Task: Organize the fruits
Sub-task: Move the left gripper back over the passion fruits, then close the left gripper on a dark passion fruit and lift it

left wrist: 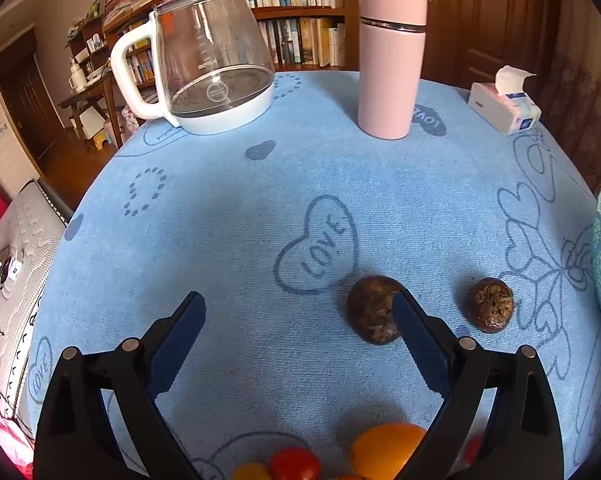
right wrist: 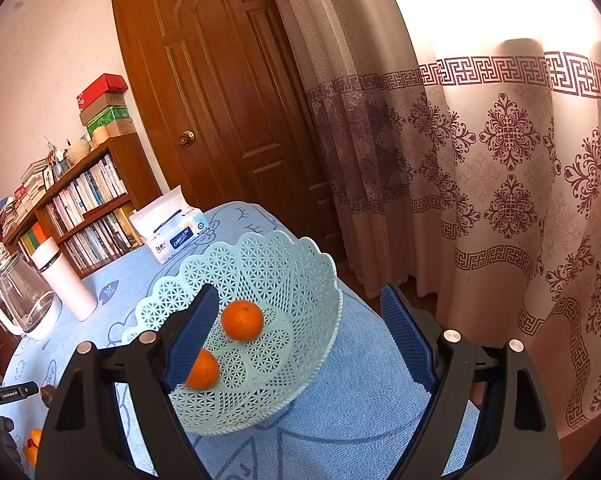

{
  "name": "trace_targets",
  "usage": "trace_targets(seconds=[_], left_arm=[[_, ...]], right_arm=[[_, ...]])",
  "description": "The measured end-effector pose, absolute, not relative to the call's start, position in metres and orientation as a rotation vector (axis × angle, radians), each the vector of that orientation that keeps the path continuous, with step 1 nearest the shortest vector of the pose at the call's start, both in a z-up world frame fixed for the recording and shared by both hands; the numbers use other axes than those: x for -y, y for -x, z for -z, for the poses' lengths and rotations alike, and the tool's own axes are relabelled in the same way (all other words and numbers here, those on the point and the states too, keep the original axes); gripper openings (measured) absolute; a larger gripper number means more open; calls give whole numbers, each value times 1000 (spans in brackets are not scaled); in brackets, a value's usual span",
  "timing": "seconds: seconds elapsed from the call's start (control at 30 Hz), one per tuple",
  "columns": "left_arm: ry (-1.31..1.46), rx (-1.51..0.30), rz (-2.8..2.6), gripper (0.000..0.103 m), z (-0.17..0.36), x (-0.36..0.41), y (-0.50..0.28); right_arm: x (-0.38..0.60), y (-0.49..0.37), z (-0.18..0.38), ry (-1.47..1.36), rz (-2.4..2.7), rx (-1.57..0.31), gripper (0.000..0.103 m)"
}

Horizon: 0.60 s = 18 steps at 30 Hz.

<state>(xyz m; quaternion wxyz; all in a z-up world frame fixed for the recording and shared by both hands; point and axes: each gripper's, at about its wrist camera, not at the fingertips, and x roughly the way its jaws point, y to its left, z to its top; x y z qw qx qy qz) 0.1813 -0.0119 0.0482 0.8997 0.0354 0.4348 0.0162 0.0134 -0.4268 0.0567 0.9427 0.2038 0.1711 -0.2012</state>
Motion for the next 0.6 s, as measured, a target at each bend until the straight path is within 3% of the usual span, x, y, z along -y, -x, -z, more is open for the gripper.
trace_targets(seconds=[0.17, 0.27, 0.43, 0.6], left_arm=[[-100, -904, -3, 93, -46, 26, -182], [-105, -932, 12, 80, -40, 32, -186], [-103, -966, 32, 74, -31, 39, -193], [-77, -986, 72, 58, -27, 41, -196]], right_arm=[[427, -13, -57, -416, 409, -349, 84], [426, -13, -57, -415, 410, -348, 84], [425, -14, -57, -414, 409, -350, 84], [423, -15, -57, -405, 407, -350, 84]])
